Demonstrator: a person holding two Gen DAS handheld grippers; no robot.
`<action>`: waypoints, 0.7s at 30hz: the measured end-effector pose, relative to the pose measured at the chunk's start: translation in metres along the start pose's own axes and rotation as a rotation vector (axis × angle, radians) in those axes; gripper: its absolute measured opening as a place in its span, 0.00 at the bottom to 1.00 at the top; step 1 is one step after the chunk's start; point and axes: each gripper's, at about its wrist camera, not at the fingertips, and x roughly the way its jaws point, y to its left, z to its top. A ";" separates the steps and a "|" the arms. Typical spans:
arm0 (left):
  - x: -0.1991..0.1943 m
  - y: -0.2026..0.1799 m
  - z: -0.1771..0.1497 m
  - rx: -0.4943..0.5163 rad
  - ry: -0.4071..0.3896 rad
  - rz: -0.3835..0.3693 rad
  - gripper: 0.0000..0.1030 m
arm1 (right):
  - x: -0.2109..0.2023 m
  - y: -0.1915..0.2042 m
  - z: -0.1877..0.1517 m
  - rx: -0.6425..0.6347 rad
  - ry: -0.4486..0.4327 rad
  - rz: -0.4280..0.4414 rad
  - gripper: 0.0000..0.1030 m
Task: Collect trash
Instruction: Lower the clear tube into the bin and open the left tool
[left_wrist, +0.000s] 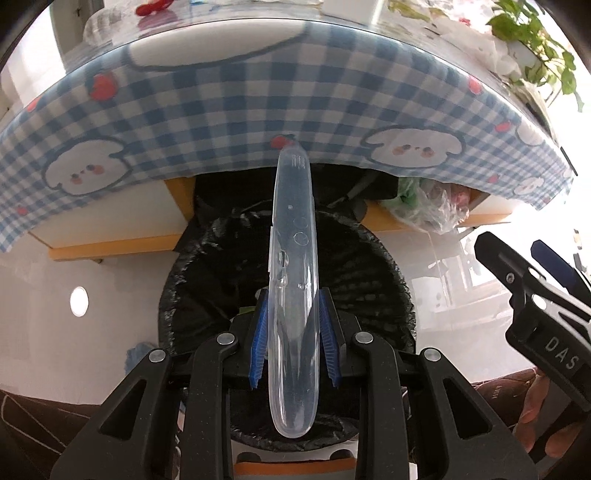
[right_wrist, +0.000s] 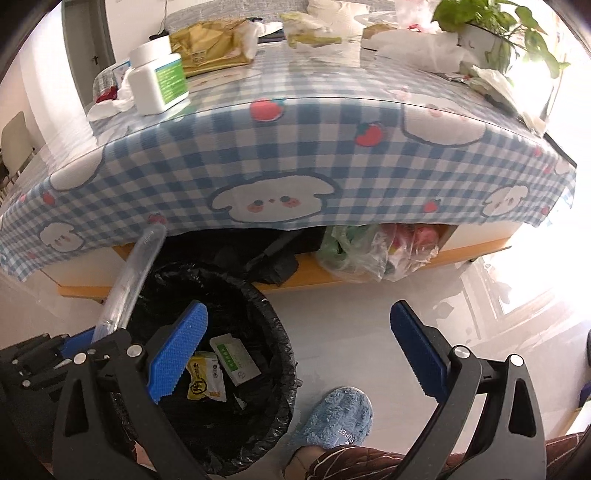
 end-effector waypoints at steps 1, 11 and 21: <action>0.000 -0.003 0.000 0.010 -0.005 0.000 0.25 | -0.001 -0.001 0.001 0.003 -0.002 -0.001 0.92; -0.008 0.012 0.005 -0.012 -0.031 0.027 0.51 | -0.001 0.001 0.008 0.012 -0.006 0.003 0.92; -0.039 0.040 0.016 -0.076 -0.113 0.049 0.80 | -0.006 0.009 0.015 0.003 -0.026 0.015 0.92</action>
